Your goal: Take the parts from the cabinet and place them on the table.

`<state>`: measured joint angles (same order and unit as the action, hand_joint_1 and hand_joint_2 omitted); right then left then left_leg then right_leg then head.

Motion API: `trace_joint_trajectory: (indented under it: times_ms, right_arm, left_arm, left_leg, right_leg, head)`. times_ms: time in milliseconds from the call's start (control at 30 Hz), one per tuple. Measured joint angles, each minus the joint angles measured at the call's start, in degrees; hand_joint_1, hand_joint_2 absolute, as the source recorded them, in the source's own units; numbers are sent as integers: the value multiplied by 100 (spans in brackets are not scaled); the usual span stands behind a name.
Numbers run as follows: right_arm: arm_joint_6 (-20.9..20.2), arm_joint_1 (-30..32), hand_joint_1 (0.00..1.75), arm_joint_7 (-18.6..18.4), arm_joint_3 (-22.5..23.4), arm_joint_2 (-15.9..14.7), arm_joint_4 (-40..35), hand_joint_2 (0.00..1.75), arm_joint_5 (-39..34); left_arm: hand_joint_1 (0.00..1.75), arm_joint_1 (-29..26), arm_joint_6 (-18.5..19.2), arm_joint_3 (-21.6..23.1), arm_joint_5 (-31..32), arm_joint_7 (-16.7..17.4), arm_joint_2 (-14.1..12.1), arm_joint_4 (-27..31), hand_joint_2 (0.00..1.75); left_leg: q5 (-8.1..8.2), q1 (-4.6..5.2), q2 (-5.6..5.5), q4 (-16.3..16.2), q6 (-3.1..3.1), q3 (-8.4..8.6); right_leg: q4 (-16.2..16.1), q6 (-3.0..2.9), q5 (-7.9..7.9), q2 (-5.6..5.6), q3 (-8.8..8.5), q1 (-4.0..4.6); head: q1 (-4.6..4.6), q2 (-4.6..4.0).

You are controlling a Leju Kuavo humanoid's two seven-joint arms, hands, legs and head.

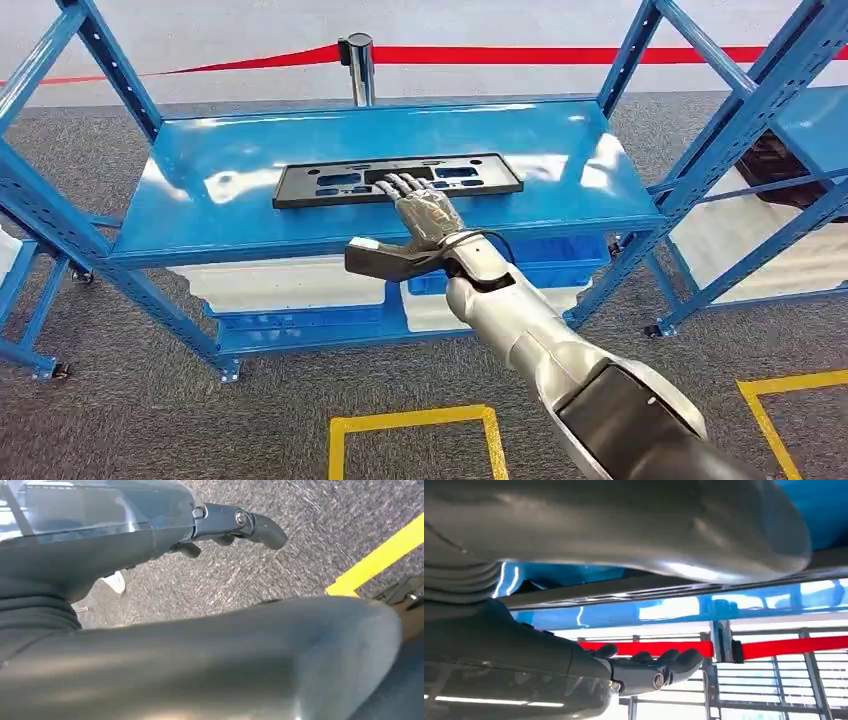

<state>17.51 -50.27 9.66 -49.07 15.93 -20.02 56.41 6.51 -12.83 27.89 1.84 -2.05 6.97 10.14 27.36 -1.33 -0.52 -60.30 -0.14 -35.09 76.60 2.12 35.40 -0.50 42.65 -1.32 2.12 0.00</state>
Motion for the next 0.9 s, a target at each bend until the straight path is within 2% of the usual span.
trace_joint_trajectory:
  times_ms: [33, 67, 133, 167, 200, 300, 333, 367, 400, 467, 500, 533, 567, 633, 667, 700, 767, 800, 833, 867, 900]
  right_arm:
    - [0, 16, 0, 0, 0, -13, 0, 0, 0]
    - [0, 21, 0, 0, 0, -17, 0, 0, 0]
    - [0, 11, 0, 0, 0, -17, 0, 0, 0]
    - [0, 4, 0, 0, 0, -17, 0, 0, 0]
    - [0, -12, 0, 0, 0, -17, 0, 0, 0]
    - [0, -6, 0, -2, 2, -24, 0, 0, 0]
    - [0, -9, 0, 0, 2, -20, -4, 0, 0]
    - [0, -13, 0, 0, 2, -13, -15, 0, 0]
    - [0, -23, 0, 0, 2, -13, -15, 0, 0]
    - [0, -11, 0, 0, 0, -11, -13, 0, 2]
    - [0, 2, 0, 0, 0, -13, -13, 0, 7]
    - [0, 17, 0, 0, 0, -13, -15, 0, 9]
    - [0, 27, 0, -2, 0, -13, -13, 0, 9]
    - [0, 26, 0, -2, 0, -13, -15, 0, 9]
    - [0, 25, 0, -2, 0, -13, -15, 0, 11]
    - [0, 16, 0, -4, 0, -17, -15, 0, 13]
    - [0, 21, 0, -9, 0, -20, -15, 0, 15]
    - [0, 22, 0, -9, 0, -17, -15, 0, 15]
    - [2, 20, 0, -11, 2, -19, -15, 0, 15]
    - [4, 25, 0, -18, 2, -31, -15, 0, 15]
    - [4, 15, 0, -17, 2, -28, -20, 0, 17]
  left_arm:
    - [0, 0, 0, -2, 0, 0, 0, 0, 0]
    - [0, 0, 0, 0, 0, -2, 0, 0, 0]
    - [0, 1, 0, 0, 4, -2, 2, 0, 0]
    - [0, 1, 0, 0, 4, -4, 2, 0, 0]
    - [0, 8, 0, 0, 4, -7, 7, 0, 0]
    - [0, 2, 2, 2, 4, -9, 11, 0, 0]
    - [0, 7, 2, 2, 4, -9, 13, 2, 0]
    - [0, 8, 0, 2, 4, -11, 11, 2, 0]
    - [0, 10, 2, 2, 4, -11, 11, 2, 0]
    - [0, 4, 4, 2, 4, -11, 11, 2, 0]
    - [0, -4, 4, 2, 4, -11, 11, 2, 0]
    - [0, -9, 4, 2, 4, -11, 11, 2, 0]
    - [0, -10, 4, 2, 4, -11, 11, 2, 0]
    - [0, -9, 4, 2, 4, -13, 9, 2, 0]
    - [0, -9, 4, 2, 2, -11, 9, 2, 0]
    - [0, -9, 7, 2, 2, -11, 9, 0, 0]
    - [0, 3, 7, 2, 2, -15, 11, 2, 0]
    - [0, -7, 7, 2, 0, -13, 9, 0, 0]
    - [0, -11, 9, 2, 0, -15, 9, 0, 0]
    - [0, -14, 9, 2, 0, -15, 9, 0, 0]
    - [0, -11, 9, 2, 0, -17, 9, 0, 0]
  left_leg:
    - [11, 6, -4, 0, 10, 17]
    - [29, 10, -14, 0, 11, 45]
    - [74, 15, -23, 1, 1, 120]
    - [93, 6, -26, 10, -14, 142]
    - [116, 48, -37, 2, -56, 131]
    - [105, 22, -26, 100, -146, 176]
    - [123, 45, -21, 104, -188, 202]
    - [162, 26, 3, 11, -193, 189]
    - [320, 34, 6, -268, -196, 55]
    - [717, 31, 6, -1210, -212, -422]
    - [806, 31, 6, -1588, -220, -640]
    - [765, 28, 6, -1729, -226, -765]
    - [568, 19, 8, -1552, -228, -722]
    - [-7, -6, 15, -594, -227, -331]
    - [-237, -19, 35, -121, -229, -136]
    - [-137, 5, 40, 17, -250, -55]
    - [-103, 27, 15, 28, -160, -68]
    - [-85, 33, 7, 38, -113, -69]
    - [-84, 14, -1, 44, -73, -27]
    - [-77, -3, 3, 62, -52, 7]
    - [-56, -8, 0, 66, -20, 41]
  right_leg:
    - [53, -4, -78, 0, 80, 5]
    - [-167, -12, -290, 0, 10, 13]
    - [-1104, -70, -843, 0, -395, 36]
    - [-1580, -117, -1040, 4, -599, 60]
    - [-1715, -141, -945, 9, -667, 109]
    - [-1723, -167, -930, -16, -657, 126]
    - [-1785, -199, -953, -18, -701, 71]
    - [-1813, -216, -956, -19, -738, 53]
    - [-1816, -259, -934, -11, -766, 46]
    - [-1815, -300, -899, -1, -810, 51]
    - [-1815, -304, -881, -2, -826, 52]
    - [-1814, -304, -861, -3, -847, 51]
    - [-1812, -298, -833, -10, -883, 47]
    - [-1805, -252, -759, -21, -984, 31]
    - [-1795, -215, -711, -22, -1029, 29]
    - [-1761, -156, -666, -26, -1025, 82]
    - [-1803, -122, -654, -21, -1044, 69]
    - [-1767, -82, -683, -19, -1067, 67]
    - [-1771, -70, -667, -16, -1076, 61]
    - [-1606, -52, -646, 13, -979, 58]
    - [-1349, -36, -533, 12, -841, 66]
  head:
    - [24, 0]
    - [44, 0]
    - [103, 0]
    - [131, 0]
    - [127, 0]
    - [114, 0]
    - [103, 0]
    - [85, 0]
    - [16, 0]
    - [-94, 0]
    - [-114, 0]
    - [-131, 0]
    - [-151, 0]
    - [-177, 0]
    - [-188, 0]
    - [-222, 0]
    - [-192, 0]
    - [-188, 0]
    - [-177, 0]
    - [-164, 0]
    - [-126, 0]
